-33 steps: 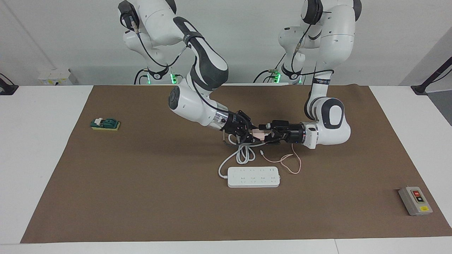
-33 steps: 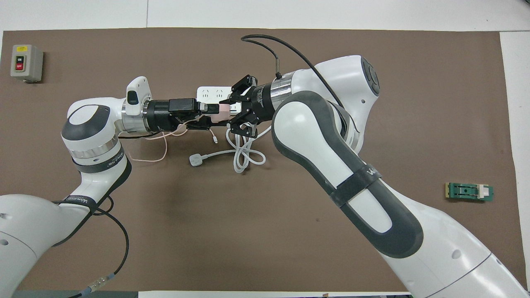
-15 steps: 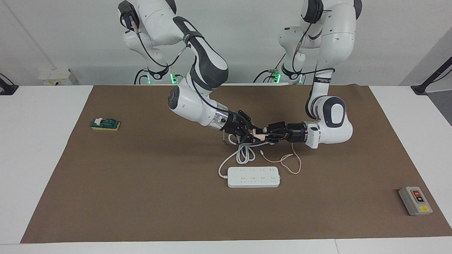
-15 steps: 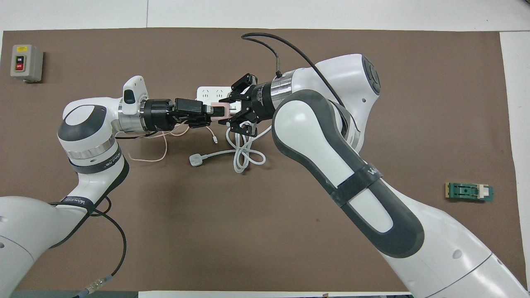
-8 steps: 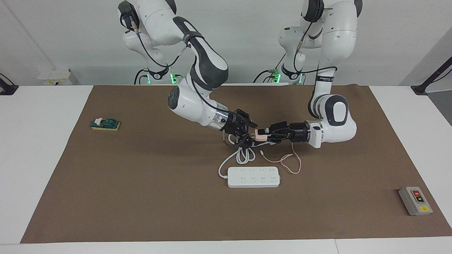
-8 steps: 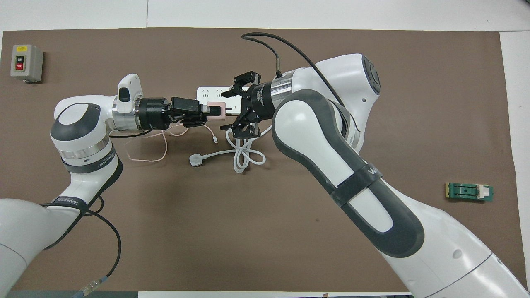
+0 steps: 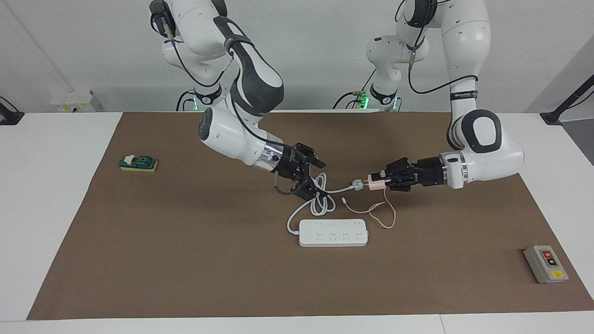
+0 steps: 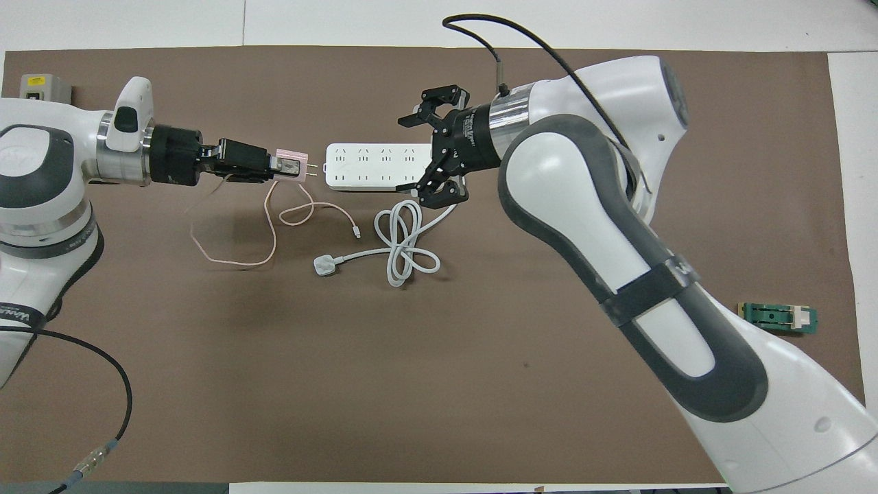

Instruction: Plug charger into power strip

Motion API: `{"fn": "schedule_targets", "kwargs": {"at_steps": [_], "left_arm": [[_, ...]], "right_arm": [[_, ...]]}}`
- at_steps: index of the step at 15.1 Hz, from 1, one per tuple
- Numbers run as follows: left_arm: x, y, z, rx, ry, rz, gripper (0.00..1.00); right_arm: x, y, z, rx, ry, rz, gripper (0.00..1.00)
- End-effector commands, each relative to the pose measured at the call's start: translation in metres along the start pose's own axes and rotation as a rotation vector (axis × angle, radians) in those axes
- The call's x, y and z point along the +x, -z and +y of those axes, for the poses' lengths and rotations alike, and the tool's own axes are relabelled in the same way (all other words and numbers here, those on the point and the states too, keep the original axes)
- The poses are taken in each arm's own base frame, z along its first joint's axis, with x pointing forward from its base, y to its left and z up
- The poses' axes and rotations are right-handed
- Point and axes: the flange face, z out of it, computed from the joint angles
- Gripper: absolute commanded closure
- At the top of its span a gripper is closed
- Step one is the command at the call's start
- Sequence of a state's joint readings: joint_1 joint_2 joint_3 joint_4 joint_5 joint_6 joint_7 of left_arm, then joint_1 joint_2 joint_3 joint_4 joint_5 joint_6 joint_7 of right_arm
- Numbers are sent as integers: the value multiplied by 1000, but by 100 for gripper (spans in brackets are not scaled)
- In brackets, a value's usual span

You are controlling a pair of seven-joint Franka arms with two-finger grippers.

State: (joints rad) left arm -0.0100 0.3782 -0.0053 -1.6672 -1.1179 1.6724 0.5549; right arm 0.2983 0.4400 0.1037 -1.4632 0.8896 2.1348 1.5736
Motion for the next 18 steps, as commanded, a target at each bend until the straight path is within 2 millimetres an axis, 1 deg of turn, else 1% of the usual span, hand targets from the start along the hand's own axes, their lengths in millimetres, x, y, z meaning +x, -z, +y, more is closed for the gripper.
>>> {"fn": "schedule_targets", "kwargs": {"at_steps": [1,3,5,6,7,8,9,10,11,12,13,14,15,16,17,18], "left_arm": [[26,13,0,136,-60,-29,99],[27,16,-3,160,-66,-36,100],[28,18,-5,187,-78,-42,100],[32,22,-8,254,-107,-48,100],[38,21,-8,328,-152,-59,100],[44,23,-5,384,-197,-67,100],[51,18,1,422,-245,-85,100],[56,20,7,463,-292,-103,100],[59,22,5,530,-353,-145,100],[61,15,5,587,-427,-191,100],[64,2,12,624,-502,-220,100],[66,-6,17,662,-577,-248,100],[67,-9,16,710,-633,-284,100],[69,-24,22,766,-692,-327,100],[70,-35,28,816,-739,-357,100],[72,-40,31,846,-792,-381,100]], "right_arm": [[3,58,-1,-9,50,64,0],[12,95,2,-43,121,125,0],[14,122,10,-84,246,184,0],[17,133,14,-115,309,227,0],[20,145,18,-141,390,274,0],[21,155,22,-165,475,307,0],[21,161,27,-203,569,338,0],[21,167,32,-249,666,378,0],[22,172,37,-297,767,419,0],[24,176,41,-353,878,451,0],[27,181,43,-400,965,472,0],[35,189,42,-452,1060,498,0],[42,199,42,-506,1162,517,0],[52,212,40,-548,1254,522,0],[59,221,40,-591,1343,522,0],[64,234,41,-632,1416,541,0]]}}
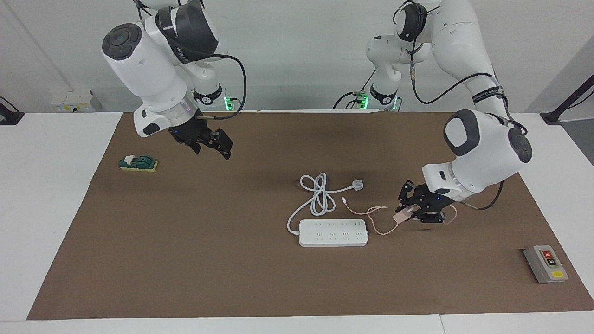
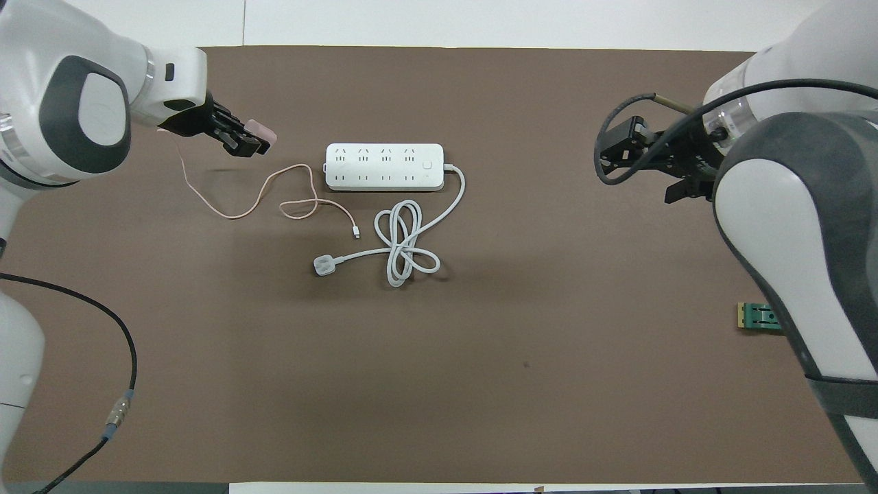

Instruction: Plug charger into power strip

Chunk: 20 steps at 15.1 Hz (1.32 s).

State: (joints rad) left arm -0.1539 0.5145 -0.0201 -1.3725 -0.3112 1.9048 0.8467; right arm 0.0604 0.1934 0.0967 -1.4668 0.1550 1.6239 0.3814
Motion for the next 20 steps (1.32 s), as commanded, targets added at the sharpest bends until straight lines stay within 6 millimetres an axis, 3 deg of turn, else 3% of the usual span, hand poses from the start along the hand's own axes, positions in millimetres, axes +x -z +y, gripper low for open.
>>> {"fn": "schedule_targets", "kwargs": {"at_steps": [1,5,7,11,20], "left_arm": [[25,-5,13,101,-189,-35,100],[48,-36,46,166,-321,-51,100],[47,-50,54,187,-357,-62,100],[44,-68,78,205,-422,-128,100],[41,-85,91,268,-500,-158,100]], "right_arm": [[-5,14,37,-92,212,29,0],[-43,32,75,-156,233,44,0],[-57,36,85,-181,246,45,0],[-58,40,95,-204,337,32,0],[-47,39,97,-192,279,28,0]]}}
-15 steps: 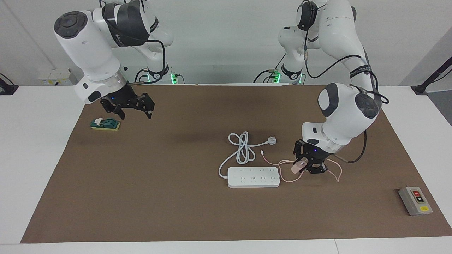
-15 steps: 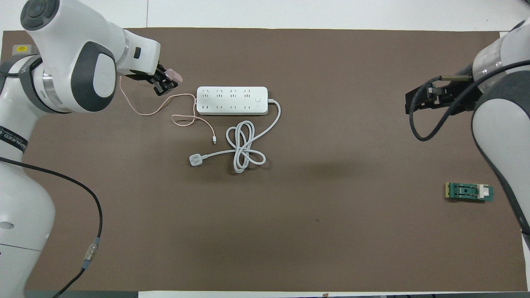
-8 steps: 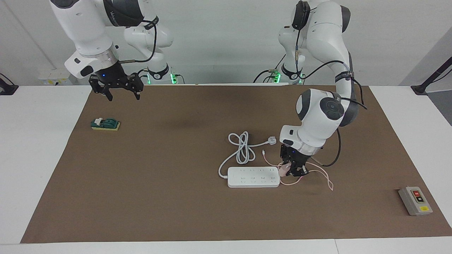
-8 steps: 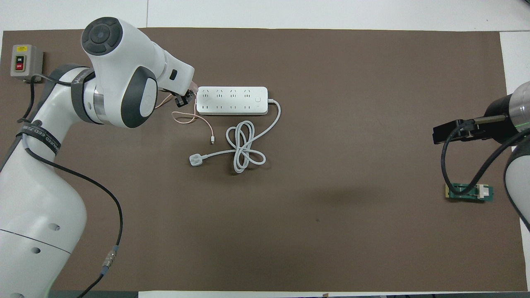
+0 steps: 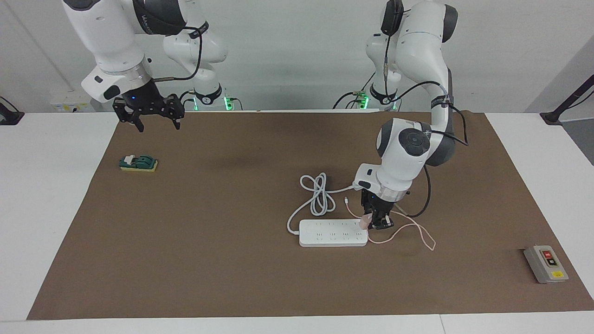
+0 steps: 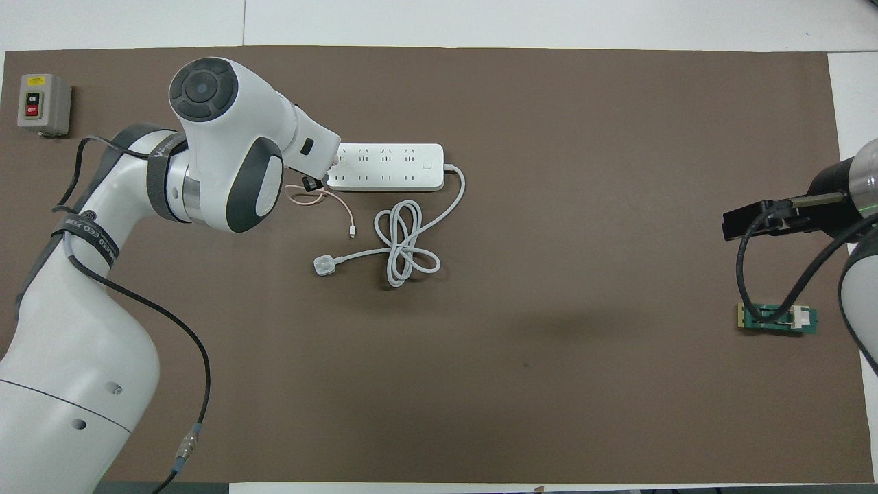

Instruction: Plug charger into power strip

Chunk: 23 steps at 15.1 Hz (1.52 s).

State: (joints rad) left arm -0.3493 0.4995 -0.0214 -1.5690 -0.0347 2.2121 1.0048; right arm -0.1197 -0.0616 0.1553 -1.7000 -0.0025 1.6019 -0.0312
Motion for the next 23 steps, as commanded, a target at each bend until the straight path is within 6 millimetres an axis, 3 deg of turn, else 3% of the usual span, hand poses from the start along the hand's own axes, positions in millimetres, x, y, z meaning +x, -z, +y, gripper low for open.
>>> {"fn": "schedule_targets", "kwargs": {"at_steps": [1,10,19,23], "left_arm": [[-4,5,8,63,-56,-30,100],[12,-2,28,90,-142,-7,100],[1,-6,27,90,-178,-29,100],[-1,-15,35,94,-185,-24,100]], "right_arm": [[9,-5,5,-9,-20,-18,0],[4,3,1,-3,-52,-4,0],[4,3,-1,0,-42,-3,0],[4,3,-1,0,-48,-4,0]]}}
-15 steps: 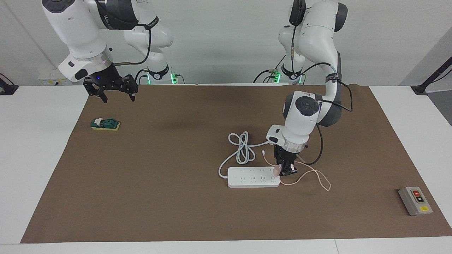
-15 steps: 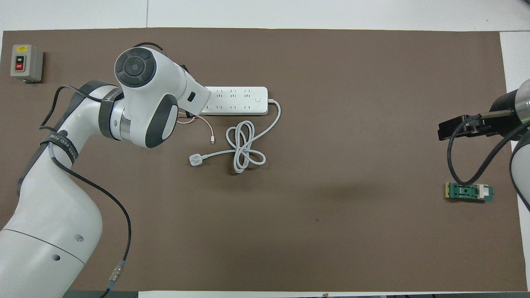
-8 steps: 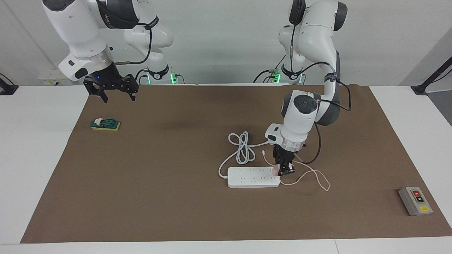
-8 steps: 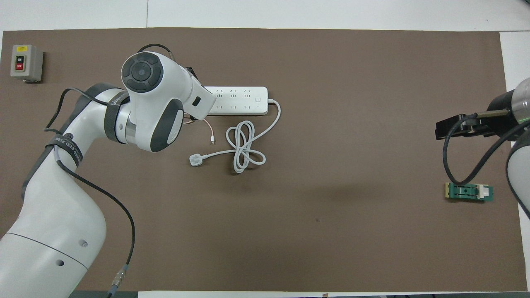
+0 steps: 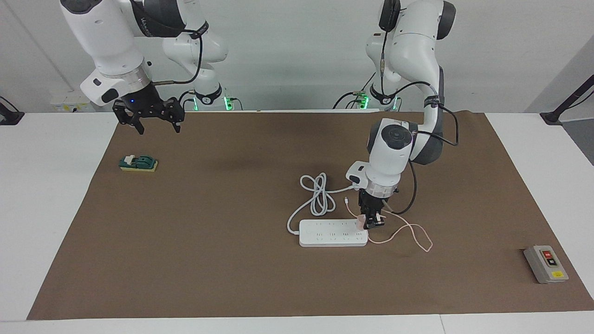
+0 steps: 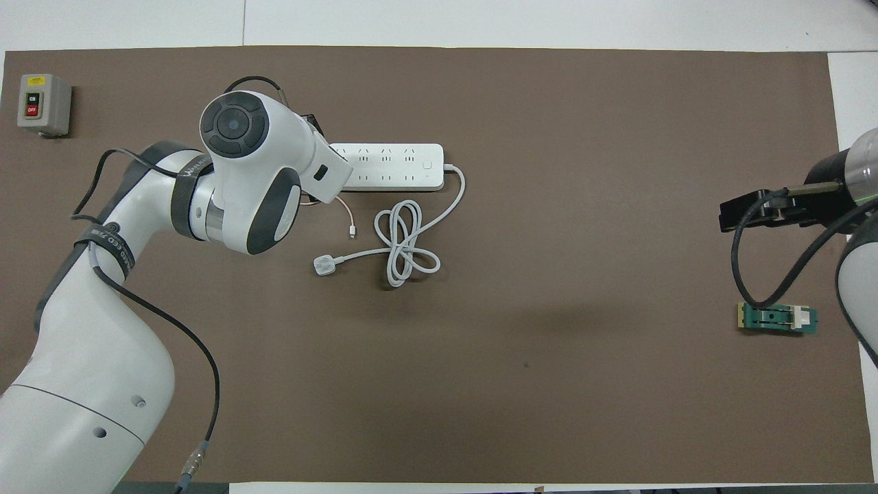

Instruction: Plug charger into power strip

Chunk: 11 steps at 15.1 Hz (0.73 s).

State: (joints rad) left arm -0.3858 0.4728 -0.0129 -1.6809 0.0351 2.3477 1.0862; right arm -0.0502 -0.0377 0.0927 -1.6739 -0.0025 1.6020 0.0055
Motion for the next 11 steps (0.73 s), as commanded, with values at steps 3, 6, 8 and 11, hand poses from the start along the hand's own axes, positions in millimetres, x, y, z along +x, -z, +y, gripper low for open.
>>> {"fn": "schedule_targets", "kwargs": {"at_steps": [3,6,8,11], "left_arm": [[-7,3,16,27,-26,-3,100],[-4,3,19,18,-27,-5,100],[-3,2,21,14,-27,-7,100],[-2,1,24,12,-24,-6,100]], "right_arm": [[-5,2,0,-6,-16,-10,0],[-5,3,1,-6,-16,-9,0],[-5,2,1,-6,-17,-10,0],[-4,2,-1,-6,-19,-4,0]]}}
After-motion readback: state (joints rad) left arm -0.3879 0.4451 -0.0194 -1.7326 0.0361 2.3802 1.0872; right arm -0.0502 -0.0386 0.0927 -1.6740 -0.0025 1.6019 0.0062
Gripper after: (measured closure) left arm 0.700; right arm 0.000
